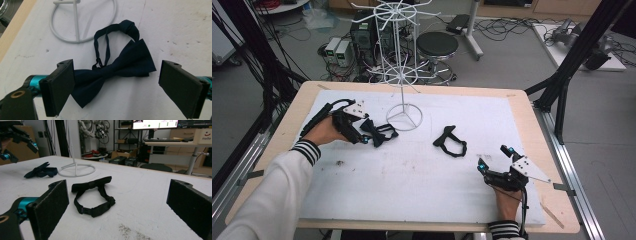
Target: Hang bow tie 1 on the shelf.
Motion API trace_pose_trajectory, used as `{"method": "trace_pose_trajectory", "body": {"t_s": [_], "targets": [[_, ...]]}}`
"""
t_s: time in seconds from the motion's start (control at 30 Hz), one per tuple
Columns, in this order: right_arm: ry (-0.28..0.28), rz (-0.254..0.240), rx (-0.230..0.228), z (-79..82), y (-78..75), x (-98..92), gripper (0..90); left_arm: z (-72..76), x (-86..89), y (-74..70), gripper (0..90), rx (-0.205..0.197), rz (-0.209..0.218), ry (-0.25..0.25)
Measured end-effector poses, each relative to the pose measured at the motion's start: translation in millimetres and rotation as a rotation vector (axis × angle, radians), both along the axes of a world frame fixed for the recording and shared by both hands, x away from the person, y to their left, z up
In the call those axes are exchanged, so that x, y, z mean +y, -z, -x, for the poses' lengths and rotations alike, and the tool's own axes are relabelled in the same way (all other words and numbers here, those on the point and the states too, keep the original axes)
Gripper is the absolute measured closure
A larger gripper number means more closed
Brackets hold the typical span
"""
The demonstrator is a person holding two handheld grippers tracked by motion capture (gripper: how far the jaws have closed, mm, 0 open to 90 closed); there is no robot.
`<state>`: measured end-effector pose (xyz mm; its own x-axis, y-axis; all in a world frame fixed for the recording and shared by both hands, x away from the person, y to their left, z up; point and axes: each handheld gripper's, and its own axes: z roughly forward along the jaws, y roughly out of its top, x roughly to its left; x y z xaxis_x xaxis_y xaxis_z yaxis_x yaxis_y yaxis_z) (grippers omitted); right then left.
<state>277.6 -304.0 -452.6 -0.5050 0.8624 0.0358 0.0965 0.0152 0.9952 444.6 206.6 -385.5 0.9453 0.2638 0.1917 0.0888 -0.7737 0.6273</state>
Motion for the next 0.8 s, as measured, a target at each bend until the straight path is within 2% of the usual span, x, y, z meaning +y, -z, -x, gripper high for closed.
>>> {"method": "trace_pose_trajectory", "body": {"t_s": [0.1,0.13,0.3,0.47,0.63,0.8], "targets": [[0.001,0.000,-0.003,-0.3,0.0,-0.3,3.3,-4.4,-4.2,7.1,13.9,0.015,-0.008,0.014],[0.000,-0.005,0.000,-0.2,0.0,-0.4,3.3,-8.1,-7.2,9.7,13.9,0.016,-0.042,0.021],[0.001,-0.005,0.000,-0.2,0.0,-0.4,3.3,-13.4,-13.6,9.6,15.4,0.021,-0.052,0.040],[-0.001,-0.002,-0.007,-0.1,0.1,-0.5,3.3,-20.1,-21.2,9.1,18.9,0.017,-0.122,0.101],[-0.001,-0.008,-0.006,-0.1,0.2,-1.1,3.3,-24.6,-23.4,11.9,22.1,0.029,-0.129,0.106],[0.000,-0.006,-0.007,0.0,0.2,-1.2,3.3,-28.0,-24.0,21.8,24.8,0.051,-0.173,0.099]]}}
